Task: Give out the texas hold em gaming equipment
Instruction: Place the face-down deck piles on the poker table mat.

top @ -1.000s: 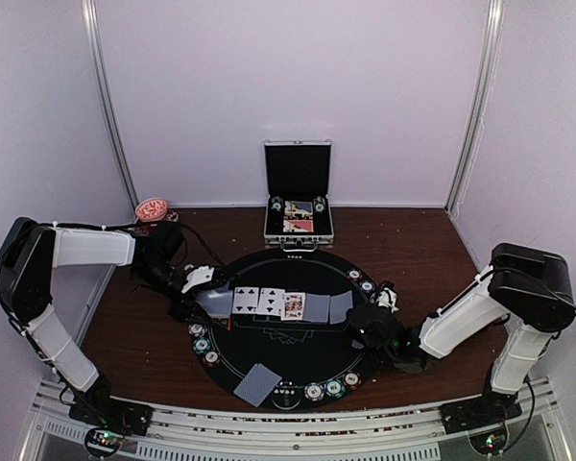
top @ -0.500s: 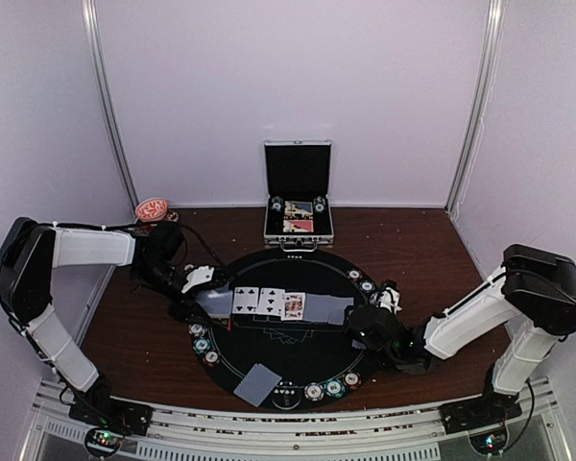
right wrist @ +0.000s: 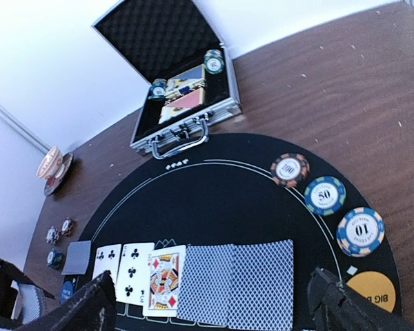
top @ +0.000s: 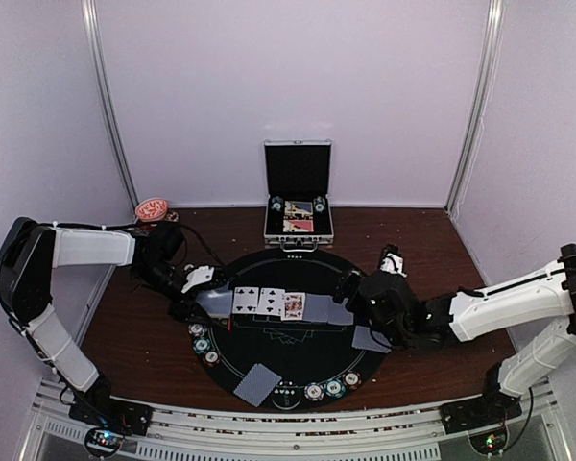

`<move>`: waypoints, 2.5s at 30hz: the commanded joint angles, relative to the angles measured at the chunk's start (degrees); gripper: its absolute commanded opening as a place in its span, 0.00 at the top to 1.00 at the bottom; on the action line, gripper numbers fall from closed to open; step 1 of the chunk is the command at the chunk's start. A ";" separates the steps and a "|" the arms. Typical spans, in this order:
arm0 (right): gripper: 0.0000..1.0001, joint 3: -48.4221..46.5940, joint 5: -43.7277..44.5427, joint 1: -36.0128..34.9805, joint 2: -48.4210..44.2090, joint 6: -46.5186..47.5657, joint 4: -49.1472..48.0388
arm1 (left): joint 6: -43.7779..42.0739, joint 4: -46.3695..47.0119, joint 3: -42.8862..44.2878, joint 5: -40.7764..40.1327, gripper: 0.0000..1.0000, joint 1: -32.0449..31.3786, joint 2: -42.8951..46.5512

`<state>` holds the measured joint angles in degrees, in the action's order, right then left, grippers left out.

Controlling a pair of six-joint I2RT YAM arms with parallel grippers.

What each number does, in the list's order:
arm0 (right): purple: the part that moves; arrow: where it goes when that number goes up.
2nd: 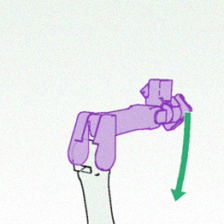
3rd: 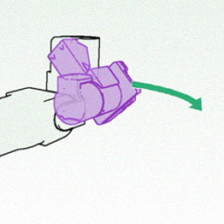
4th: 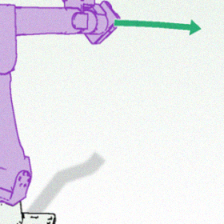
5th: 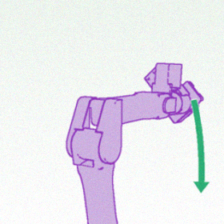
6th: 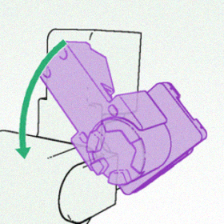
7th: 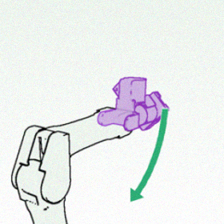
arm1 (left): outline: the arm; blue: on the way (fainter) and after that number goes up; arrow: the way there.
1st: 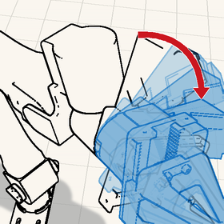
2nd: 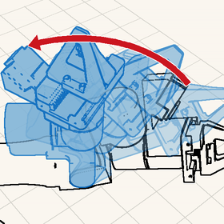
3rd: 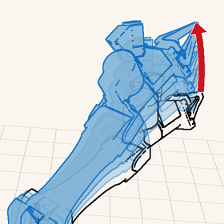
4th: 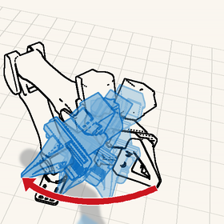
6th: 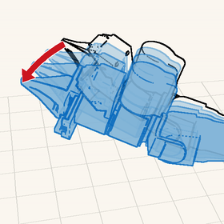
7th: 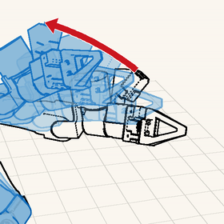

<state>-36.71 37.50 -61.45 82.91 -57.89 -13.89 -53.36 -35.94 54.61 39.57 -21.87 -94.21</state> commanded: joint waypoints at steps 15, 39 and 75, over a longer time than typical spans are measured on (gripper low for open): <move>0.00 -5.77 -25.49 17.77 -16.45 19.84 24.13 | 5.47 1.92 3.50 -3.26 0.42 6.03 1.49; 0.00 -1.06 -45.06 19.97 -16.39 20.52 14.96 | 12.31 3.27 5.94 -5.99 0.41 34.15 -4.84; 0.00 0.71 -42.33 19.96 -27.67 24.80 21.09 | 14.99 7.24 2.60 -7.35 0.38 34.68 -1.93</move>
<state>-36.01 -6.33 -41.43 55.29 -34.22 6.83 -37.45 -27.31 55.61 28.97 13.87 -99.90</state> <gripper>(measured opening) 0.997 0.621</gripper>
